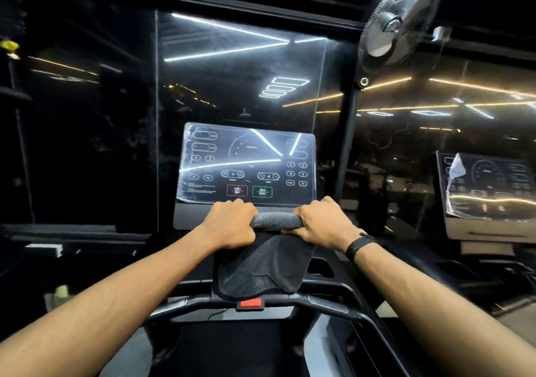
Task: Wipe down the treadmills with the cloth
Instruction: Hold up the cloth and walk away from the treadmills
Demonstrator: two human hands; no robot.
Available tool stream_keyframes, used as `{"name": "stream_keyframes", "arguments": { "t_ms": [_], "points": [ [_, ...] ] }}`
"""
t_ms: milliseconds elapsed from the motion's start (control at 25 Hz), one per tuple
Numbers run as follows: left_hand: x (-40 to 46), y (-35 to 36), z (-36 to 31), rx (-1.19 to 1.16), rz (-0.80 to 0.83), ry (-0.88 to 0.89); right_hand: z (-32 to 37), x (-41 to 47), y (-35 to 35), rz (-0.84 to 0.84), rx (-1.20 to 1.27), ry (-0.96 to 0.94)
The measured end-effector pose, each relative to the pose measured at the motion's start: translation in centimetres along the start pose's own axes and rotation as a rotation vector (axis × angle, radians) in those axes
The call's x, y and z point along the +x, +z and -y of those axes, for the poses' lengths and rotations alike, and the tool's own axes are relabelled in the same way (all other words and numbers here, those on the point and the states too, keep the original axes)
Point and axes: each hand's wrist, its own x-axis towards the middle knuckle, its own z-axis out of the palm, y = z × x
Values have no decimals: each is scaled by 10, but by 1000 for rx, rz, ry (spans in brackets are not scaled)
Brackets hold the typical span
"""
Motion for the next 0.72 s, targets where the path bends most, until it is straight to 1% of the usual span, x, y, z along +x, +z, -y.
{"name": "stream_keyframes", "arguments": {
  "t_ms": [160, 320, 400, 520, 720],
  "points": [
    [14, 18, -22, -102, -8, 175, -5, -43, 4, 83, -15, 151],
    [8, 48, -85, -188, 56, 349, -14, -118, 6, 250, -104, 309],
    [-1, 54, -129, -248, 91, 446, -21, -169, -10, 334, -113, 401],
    [-25, 38, -205, -303, 79, 621, -30, -257, -45, 418, -141, 577],
    [-93, -15, -328, -367, 5, 890, -22, -408, -118, 460, -234, 820]
  ]
}}
